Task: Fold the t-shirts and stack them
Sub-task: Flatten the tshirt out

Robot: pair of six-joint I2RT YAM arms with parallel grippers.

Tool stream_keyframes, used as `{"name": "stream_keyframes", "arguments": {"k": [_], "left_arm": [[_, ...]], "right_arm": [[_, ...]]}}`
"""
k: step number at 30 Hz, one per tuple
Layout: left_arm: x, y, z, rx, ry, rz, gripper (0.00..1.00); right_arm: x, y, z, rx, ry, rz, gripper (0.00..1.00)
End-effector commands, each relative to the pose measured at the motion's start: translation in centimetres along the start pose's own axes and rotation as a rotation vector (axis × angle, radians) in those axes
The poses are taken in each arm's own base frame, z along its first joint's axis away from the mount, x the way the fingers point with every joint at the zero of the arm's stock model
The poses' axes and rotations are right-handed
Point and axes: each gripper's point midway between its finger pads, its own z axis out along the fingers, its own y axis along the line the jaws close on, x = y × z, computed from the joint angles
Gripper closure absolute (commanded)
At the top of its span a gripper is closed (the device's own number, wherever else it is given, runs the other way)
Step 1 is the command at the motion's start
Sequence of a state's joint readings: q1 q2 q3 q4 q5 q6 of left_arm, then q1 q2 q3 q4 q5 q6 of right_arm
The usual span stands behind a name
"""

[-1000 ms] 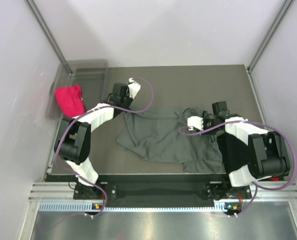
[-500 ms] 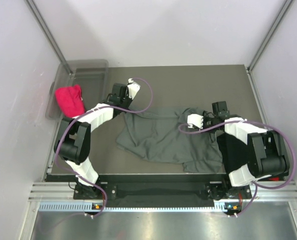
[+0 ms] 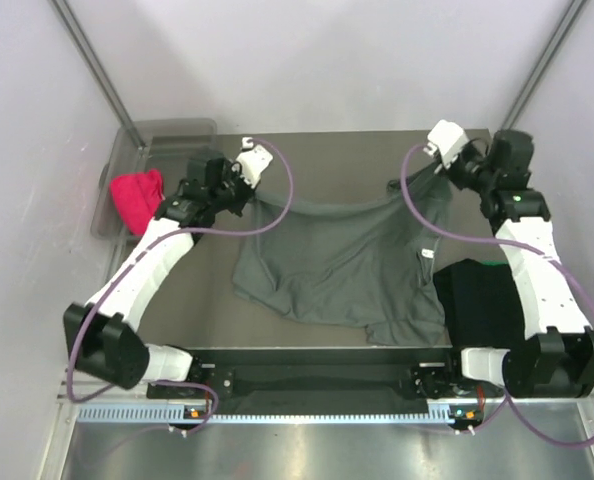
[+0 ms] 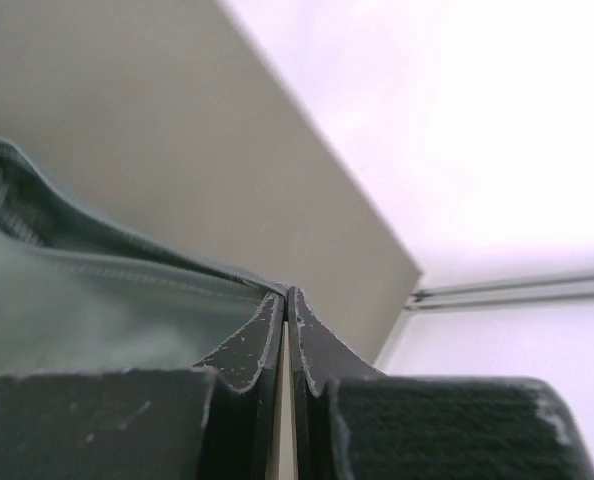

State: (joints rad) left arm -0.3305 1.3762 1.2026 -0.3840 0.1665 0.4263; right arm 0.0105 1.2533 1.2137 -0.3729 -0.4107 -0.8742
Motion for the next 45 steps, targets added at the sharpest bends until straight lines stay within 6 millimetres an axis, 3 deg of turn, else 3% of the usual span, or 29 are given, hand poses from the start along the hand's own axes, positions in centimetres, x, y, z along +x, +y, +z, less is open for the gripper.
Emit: {"name": "stream_keyframes", "arguments": {"k": [1, 3, 4, 7, 9, 12, 16, 18, 19, 25, 28, 31, 32, 35, 37, 41, 43, 45], "left_arm": [[-4.7, -0.4, -5.2, 0.036, -0.122, 0.054, 1.0], [-5.8, 1.0, -7.0, -0.043, -0.144, 0.061, 1.0], [-7.3, 1.8, -8.9, -0.088, -0.186, 0.068, 1.0], [-9.2, 2.8, -12.4, -0.152, -0.229, 0.083, 1.0], [-11.7, 3.6, -15.9, -0.203, -0.305, 0.105, 1.0], [-13.0, 3.6, -18.8, -0.229, -0.357, 0.133, 1.0], [-15.3, 3.3, -25.3, -0.284, -0.481, 0.177, 1.0], [-15.9, 3.0, -27.5, -0.297, -0.52, 0.196, 1.0], [-16.3, 2.8, -29.7, -0.317, -0.56, 0.206, 1.0], [-16.5, 2.3, -36.0, -0.404, -0.659, 0.231, 1.0], [-16.8, 2.4, -38.3, -0.45, -0.696, 0.247, 1.0], [-17.3, 3.3, -38.9, -0.49, -0.686, 0.26, 1.0], [-17.3, 3.5, -38.6, -0.493, -0.668, 0.265, 1.0], [-16.5, 4.3, -35.3, -0.461, -0.559, 0.259, 1.0], [-15.2, 4.3, -31.6, -0.407, -0.461, 0.251, 1.0], [-12.2, 4.9, -24.4, -0.354, -0.3, 0.245, 0.99], [-9.8, 4.8, -19.4, -0.309, -0.211, 0.262, 0.99], [-7.0, 5.2, -15.2, -0.295, -0.112, 0.287, 0.97]], "right_arm": [[-4.4, -3.2, -3.8, 0.116, -0.054, 0.124, 1.0], [-6.5, -4.9, -6.1, 0.176, -0.079, 0.13, 1.0], [-7.5, -5.3, -7.3, 0.202, -0.097, 0.126, 1.0], [-9.7, -6.4, -11.2, 0.272, -0.119, 0.125, 1.0], [-11.3, -6.3, -14.7, 0.317, -0.151, 0.115, 1.0], [-13.0, -6.0, -18.3, 0.374, -0.204, 0.11, 1.0], [-15.8, -4.9, -25.3, 0.47, -0.292, 0.075, 1.0], [-16.6, -4.3, -28.5, 0.517, -0.314, 0.058, 1.0], [-16.8, -4.1, -29.5, 0.531, -0.32, 0.054, 1.0], [-16.9, -3.0, -35.6, 0.664, -0.326, 0.018, 1.0], [-17.6, -3.3, -38.1, 0.734, -0.346, 0.007, 1.0], [-18.4, -4.7, -39.4, 0.793, -0.342, -0.015, 1.0], [-18.5, -5.3, -39.5, 0.807, -0.334, -0.018, 1.0], [-18.3, -7.7, -37.7, 0.821, -0.29, -0.023, 1.0], [-17.4, -9.2, -35.3, 0.821, -0.231, -0.047, 1.0], [-13.6, -10.1, -25.6, 0.715, -0.093, -0.12, 1.0], [-11.4, -9.4, -20.8, 0.622, -0.039, -0.127, 1.0], [-7.1, -7.5, -14.5, 0.495, 0.051, -0.101, 1.0]]}}
